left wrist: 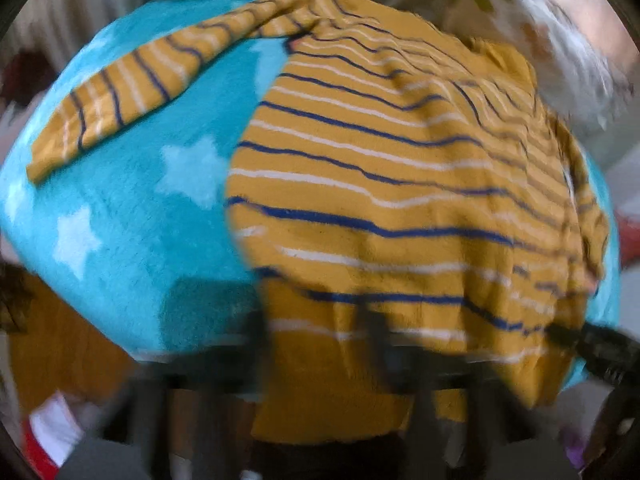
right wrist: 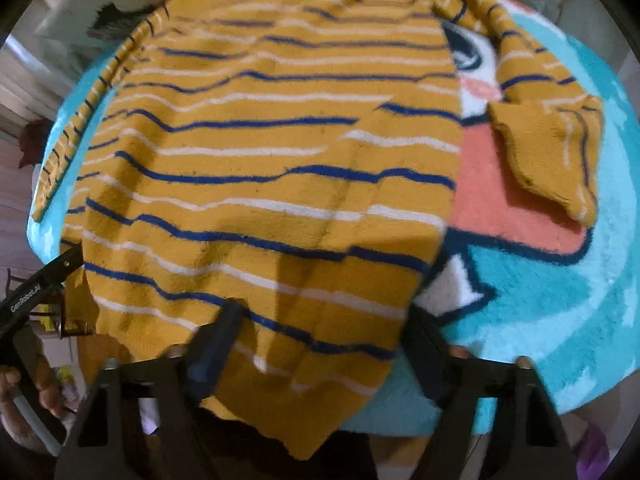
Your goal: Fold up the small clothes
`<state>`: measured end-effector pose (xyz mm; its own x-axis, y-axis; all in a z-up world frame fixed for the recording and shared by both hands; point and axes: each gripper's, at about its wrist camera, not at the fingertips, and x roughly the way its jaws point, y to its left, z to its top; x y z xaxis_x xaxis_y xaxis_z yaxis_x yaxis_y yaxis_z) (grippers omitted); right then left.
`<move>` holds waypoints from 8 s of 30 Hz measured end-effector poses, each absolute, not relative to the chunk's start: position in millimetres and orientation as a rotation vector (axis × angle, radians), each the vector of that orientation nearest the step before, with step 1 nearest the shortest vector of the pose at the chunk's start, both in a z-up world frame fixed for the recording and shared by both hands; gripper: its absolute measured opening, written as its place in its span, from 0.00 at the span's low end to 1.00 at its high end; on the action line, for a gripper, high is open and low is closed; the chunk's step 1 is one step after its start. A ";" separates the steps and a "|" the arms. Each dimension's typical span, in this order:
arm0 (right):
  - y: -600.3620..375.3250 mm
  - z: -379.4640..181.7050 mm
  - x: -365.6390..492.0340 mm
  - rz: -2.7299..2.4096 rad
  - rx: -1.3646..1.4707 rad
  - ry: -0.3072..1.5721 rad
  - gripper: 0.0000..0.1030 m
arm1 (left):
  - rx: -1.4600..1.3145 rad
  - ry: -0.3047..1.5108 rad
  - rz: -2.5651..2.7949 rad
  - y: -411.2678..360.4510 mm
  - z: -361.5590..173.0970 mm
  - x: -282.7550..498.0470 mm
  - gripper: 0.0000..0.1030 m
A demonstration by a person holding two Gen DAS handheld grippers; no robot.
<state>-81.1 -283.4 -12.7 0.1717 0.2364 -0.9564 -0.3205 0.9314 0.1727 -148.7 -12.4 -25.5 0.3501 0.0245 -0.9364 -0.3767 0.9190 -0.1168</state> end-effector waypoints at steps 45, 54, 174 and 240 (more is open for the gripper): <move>-512.4 66.9 14.1 0.056 0.227 0.826 0.04 | -0.440 1.047 0.224 -17.4 43.3 -141.0 0.50; -692.5 74.0 35.8 -0.386 0.473 0.764 0.04 | -0.502 1.088 0.225 -10.1 28.3 -135.0 0.50; -97.9 16.0 26.0 0.574 0.395 1.220 0.15 | -0.636 0.860 0.151 287.9 78.3 -27.7 0.08; -260.4 32.2 89.1 0.145 0.028 1.097 0.36 | -0.328 1.175 0.130 67.1 -23.0 -30.5 0.62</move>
<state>89.1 -260.4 32.2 0.4476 0.1311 -0.8846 -0.1030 0.9902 0.0946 -30.5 67.1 -23.0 0.3844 -0.0705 -0.9205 -0.2693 0.9451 -0.1849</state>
